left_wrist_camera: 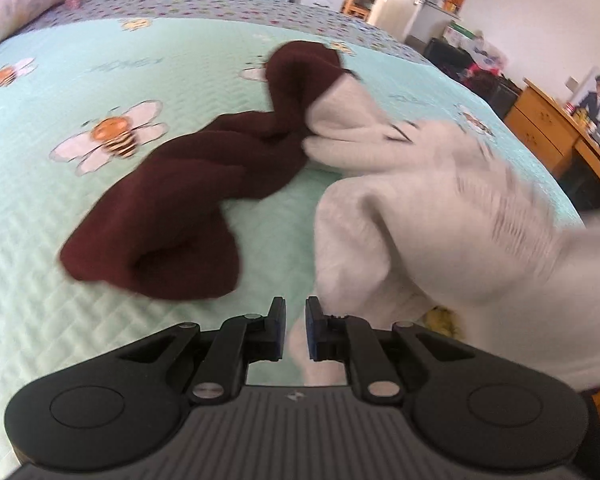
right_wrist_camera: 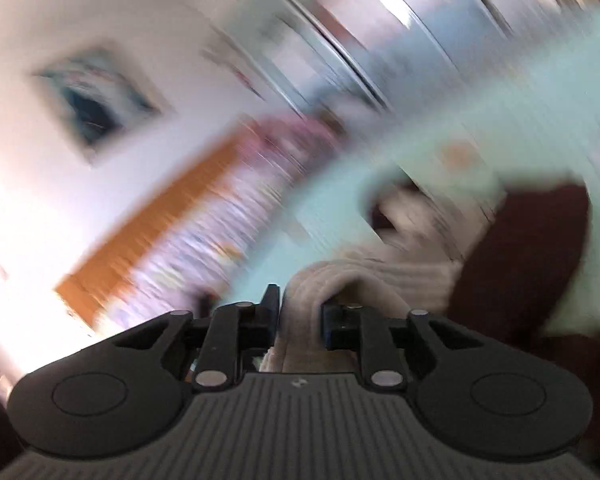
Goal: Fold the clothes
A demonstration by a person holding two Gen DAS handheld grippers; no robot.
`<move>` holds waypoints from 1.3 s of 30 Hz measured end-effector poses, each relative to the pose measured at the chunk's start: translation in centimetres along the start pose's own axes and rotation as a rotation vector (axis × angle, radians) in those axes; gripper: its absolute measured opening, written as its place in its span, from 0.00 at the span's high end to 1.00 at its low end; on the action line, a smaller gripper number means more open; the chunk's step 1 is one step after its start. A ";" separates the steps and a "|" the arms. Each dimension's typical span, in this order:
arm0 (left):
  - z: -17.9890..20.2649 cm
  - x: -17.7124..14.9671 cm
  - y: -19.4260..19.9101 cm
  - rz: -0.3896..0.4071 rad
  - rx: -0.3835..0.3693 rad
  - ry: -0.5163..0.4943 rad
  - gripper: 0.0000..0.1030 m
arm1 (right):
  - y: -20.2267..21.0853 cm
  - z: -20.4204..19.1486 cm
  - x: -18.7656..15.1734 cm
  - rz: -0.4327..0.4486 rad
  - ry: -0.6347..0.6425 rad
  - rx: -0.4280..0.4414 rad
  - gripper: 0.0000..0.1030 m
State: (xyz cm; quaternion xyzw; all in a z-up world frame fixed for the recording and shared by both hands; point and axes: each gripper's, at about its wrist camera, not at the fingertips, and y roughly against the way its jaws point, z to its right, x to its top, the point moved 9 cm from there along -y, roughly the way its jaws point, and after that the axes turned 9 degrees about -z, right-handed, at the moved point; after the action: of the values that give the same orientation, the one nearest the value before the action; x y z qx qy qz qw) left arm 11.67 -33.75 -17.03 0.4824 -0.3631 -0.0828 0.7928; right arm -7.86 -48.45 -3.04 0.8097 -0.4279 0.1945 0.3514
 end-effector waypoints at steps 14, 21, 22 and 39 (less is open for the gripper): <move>1.4 1.8 1.8 0.040 -0.039 -0.067 0.81 | 7.1 10.6 2.2 0.279 -0.301 -0.236 0.14; 5.6 8.3 1.9 0.047 -0.041 -0.129 0.49 | 1.3 17.0 2.0 0.248 -0.489 -0.275 0.15; 6.8 9.1 1.2 0.013 -0.075 -0.129 0.39 | 0.0 17.5 1.9 0.247 -0.514 -0.279 0.15; 13.2 10.8 -1.9 0.031 -0.097 -0.173 0.79 | -0.1 19.9 -2.8 0.262 -0.667 -0.113 0.15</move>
State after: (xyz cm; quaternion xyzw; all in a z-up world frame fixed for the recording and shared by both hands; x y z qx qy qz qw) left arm 11.22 -49.20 -9.70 0.4288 -0.4332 -0.1295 0.7821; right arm -9.04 -61.53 -18.28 0.7461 -0.6293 -0.0611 0.2088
